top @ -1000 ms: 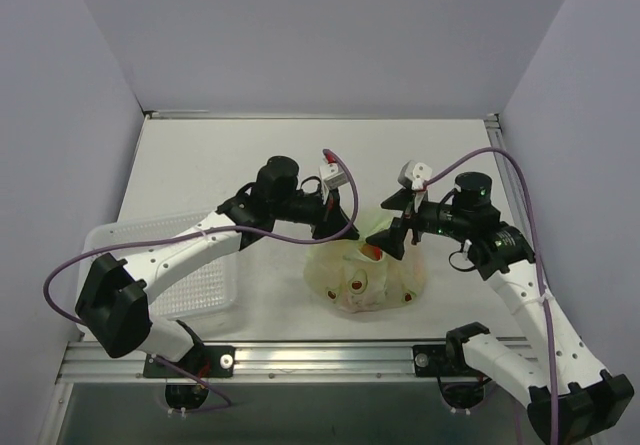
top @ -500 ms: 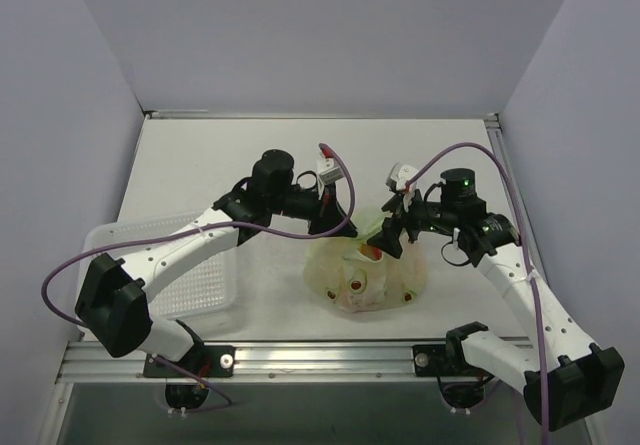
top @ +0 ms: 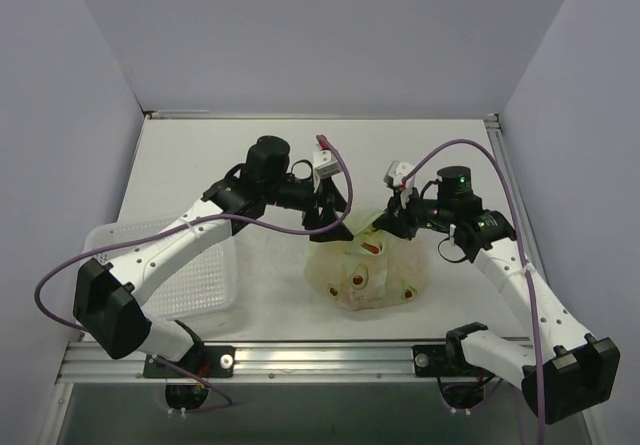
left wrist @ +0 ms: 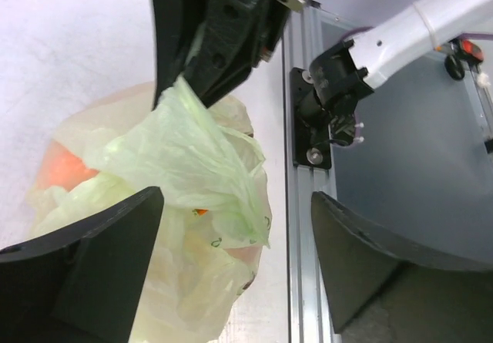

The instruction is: Place the fake fruits into the plastic bag and tie a complex knot

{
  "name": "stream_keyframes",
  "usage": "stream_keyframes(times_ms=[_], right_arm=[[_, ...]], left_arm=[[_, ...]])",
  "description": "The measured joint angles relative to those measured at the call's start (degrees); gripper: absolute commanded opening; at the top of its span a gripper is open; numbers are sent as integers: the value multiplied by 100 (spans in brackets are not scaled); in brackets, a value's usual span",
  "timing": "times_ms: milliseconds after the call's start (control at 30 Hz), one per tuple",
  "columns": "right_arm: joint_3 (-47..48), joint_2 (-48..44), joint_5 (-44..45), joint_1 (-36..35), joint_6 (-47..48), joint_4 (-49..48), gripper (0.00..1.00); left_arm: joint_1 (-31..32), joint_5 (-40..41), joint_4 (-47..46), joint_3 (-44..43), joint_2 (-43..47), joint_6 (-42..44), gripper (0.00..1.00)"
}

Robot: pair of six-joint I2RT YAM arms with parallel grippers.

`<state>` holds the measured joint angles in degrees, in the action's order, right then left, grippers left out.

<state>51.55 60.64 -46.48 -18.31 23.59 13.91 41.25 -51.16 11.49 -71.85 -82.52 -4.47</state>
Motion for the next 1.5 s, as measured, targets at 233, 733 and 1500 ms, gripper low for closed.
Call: stream_keyframes(times_ms=[233, 733, 1500], right_arm=[[0, -216, 0, -55, -144, -2, 0], [2, -280, 645, -544, -625, 0, 0], [1172, -824, 2688, -413, -7313, 170, 0]], left_arm=[[-81, 535, 778, -372, 153, 1268, 97], [560, 1213, 1884, -828, -90, 2490, 60], [-81, 1279, 2341, -4028, -1447, 1449, 0]])
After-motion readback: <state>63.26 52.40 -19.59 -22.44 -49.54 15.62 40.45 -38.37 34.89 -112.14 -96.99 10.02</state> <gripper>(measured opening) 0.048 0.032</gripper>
